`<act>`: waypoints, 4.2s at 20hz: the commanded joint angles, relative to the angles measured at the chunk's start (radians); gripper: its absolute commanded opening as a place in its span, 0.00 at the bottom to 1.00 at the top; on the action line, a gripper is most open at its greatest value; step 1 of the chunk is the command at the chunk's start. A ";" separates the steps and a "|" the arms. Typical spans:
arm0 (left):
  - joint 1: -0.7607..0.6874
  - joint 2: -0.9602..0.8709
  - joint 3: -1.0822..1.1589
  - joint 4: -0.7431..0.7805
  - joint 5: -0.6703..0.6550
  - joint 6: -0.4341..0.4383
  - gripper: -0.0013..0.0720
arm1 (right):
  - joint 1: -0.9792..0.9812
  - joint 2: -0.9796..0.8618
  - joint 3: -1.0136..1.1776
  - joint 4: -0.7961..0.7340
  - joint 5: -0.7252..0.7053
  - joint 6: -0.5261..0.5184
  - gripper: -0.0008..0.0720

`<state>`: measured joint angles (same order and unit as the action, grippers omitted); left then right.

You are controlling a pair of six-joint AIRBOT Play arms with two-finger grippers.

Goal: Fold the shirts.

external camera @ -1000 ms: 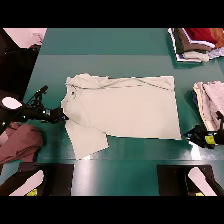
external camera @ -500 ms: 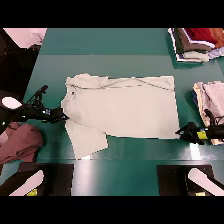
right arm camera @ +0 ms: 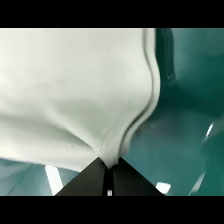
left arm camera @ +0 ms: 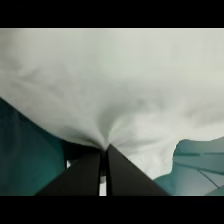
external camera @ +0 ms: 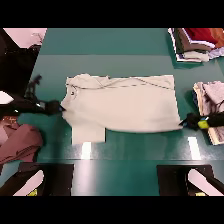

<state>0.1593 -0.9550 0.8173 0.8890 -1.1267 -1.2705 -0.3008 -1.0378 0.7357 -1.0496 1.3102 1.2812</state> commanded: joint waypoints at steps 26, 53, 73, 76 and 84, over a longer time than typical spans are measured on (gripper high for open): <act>0.000 -0.002 0.778 0.020 -0.041 -0.124 0.05 | 0.171 -0.155 1.095 -0.131 0.212 0.131 0.03; -0.058 -0.638 0.536 0.093 0.172 0.243 0.05 | 0.233 -0.606 0.765 -0.127 -0.103 0.166 0.03; 0.068 -0.283 0.186 0.176 -0.092 0.040 0.86 | 0.119 -0.330 0.500 -0.127 0.094 0.123 0.62; 0.068 -0.107 -0.076 0.153 -0.077 -0.037 0.86 | 0.099 -0.212 0.383 -0.121 0.077 0.123 0.62; 0.068 0.060 -0.411 0.000 -0.047 -0.030 0.86 | 0.100 -0.095 0.289 -0.121 0.051 0.122 0.62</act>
<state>0.2256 -0.9283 0.4896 0.9501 -1.1870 -1.3003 -0.1993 -1.1656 1.0443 -1.1706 1.3651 1.4040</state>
